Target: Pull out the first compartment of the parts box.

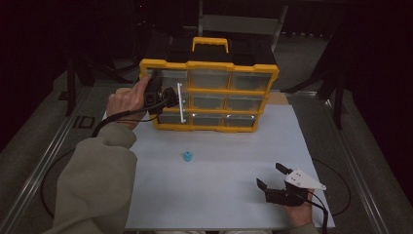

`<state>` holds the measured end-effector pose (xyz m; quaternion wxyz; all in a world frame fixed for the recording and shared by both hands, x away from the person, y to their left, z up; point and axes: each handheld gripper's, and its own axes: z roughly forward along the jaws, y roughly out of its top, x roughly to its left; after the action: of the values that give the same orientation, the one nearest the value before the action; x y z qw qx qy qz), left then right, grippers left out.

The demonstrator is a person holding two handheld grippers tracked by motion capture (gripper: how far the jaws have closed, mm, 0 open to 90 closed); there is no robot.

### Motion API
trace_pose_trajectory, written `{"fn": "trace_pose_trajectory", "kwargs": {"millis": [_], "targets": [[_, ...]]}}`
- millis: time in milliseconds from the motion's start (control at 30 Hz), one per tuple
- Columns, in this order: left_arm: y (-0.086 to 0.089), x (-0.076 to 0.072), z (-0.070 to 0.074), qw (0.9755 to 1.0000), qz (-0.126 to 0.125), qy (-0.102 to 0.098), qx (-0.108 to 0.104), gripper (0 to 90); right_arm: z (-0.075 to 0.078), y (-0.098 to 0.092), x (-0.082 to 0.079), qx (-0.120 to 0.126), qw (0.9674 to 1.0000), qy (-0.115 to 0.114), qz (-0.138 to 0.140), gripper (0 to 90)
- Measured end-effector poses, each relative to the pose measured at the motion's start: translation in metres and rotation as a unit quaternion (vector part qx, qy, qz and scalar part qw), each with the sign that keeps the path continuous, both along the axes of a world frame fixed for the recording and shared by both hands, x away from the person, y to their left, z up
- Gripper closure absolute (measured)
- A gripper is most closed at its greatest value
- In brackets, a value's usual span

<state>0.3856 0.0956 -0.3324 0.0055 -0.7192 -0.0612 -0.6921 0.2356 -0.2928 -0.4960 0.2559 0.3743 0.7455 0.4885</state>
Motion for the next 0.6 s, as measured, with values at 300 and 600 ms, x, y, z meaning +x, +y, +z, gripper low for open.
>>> {"fn": "trace_pose_trajectory", "kwargs": {"millis": [300,600], "targets": [[-0.0008,-0.0001,-0.0040,0.9998,0.002,-0.013,0.014,78.7,-0.0001,0.0001,0.0001,0.000,1.0000,0.000,0.000,9.0],[-0.0007,-0.0018,-0.0061,0.9997,0.001,-0.016,0.018,79.0,-0.0004,0.0002,0.0004,0.001,1.0000,0.001,0.000,9.0]]}}
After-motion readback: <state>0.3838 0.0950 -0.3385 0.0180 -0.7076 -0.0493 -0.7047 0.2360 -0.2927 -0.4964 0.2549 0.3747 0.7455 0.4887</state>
